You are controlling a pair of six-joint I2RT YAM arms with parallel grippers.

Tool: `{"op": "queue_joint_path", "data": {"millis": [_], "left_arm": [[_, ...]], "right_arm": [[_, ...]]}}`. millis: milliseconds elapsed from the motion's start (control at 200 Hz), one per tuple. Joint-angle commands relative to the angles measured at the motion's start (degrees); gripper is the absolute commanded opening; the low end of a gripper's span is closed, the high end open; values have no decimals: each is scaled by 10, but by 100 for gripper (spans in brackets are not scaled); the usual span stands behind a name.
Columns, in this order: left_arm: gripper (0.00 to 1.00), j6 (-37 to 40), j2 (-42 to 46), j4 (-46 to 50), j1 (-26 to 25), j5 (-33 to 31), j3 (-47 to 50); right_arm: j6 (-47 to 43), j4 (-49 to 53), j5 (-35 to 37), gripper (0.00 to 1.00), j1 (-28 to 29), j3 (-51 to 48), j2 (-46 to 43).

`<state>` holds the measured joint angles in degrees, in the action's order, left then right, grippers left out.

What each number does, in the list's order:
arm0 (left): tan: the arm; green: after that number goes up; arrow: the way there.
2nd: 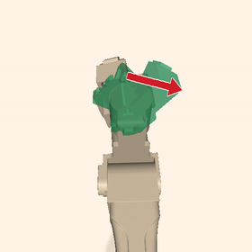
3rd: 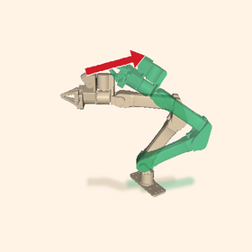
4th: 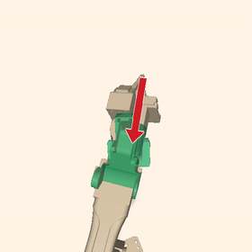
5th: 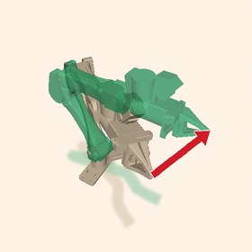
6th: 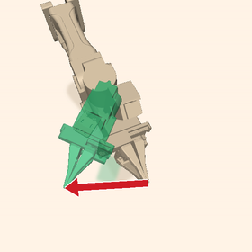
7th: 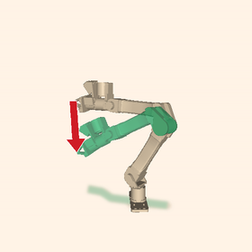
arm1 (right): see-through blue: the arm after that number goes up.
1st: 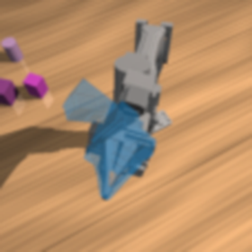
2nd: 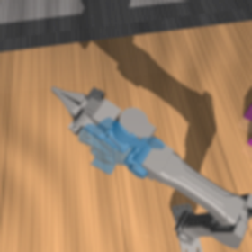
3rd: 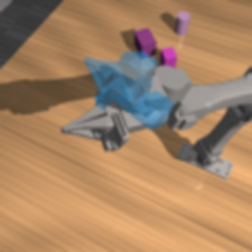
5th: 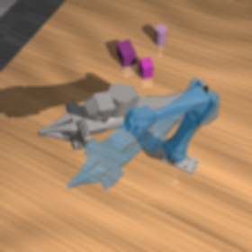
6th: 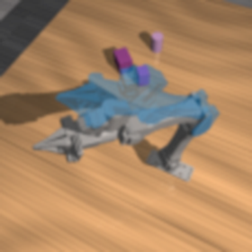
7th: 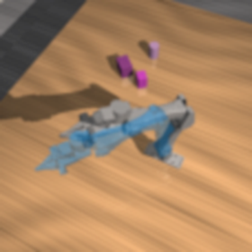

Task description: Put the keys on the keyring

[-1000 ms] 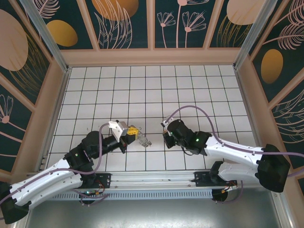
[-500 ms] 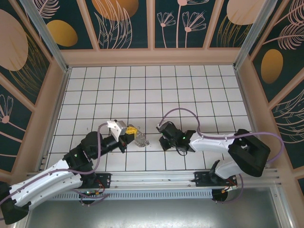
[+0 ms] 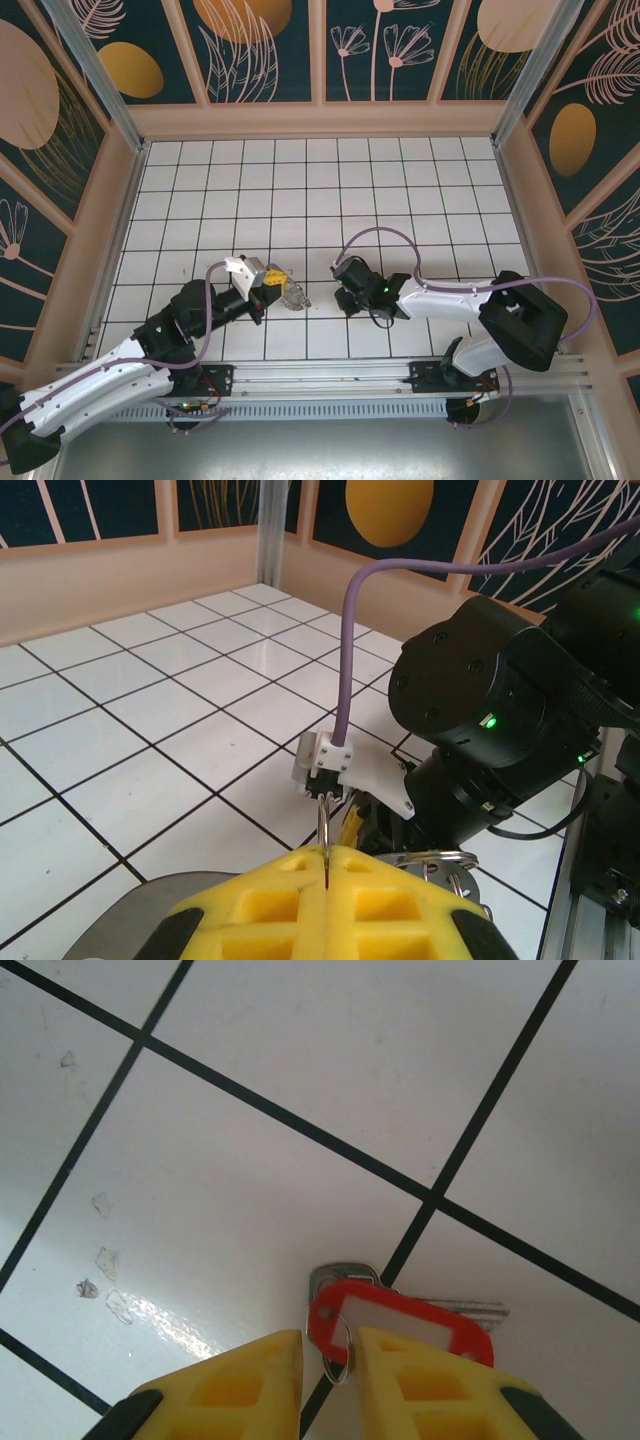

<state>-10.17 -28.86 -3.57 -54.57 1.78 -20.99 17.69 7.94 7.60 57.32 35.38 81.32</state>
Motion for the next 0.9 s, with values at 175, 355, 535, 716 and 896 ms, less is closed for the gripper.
{"op": "queue_joint_path", "data": {"millis": [175, 355, 535, 716, 896], "left_arm": [[0, 1, 12, -16, -3, -6, 0], [0, 2, 10, -18, -2, -4, -1], [0, 4, 8, -20, -3, -2, 0], [0, 5, 9, -21, -3, 0, -1], [0, 4, 11, -20, -3, -1, 0]], "right_arm": [[30, 3, -25, 20, -29, -13, -49], [32, 3, -31, 21, -38, -20, -45], [35, -12, -54, 22, -42, -29, -35], [29, -26, -60, 22, -43, -29, -20], [25, -34, -65, 21, -51, -32, -5]]}}
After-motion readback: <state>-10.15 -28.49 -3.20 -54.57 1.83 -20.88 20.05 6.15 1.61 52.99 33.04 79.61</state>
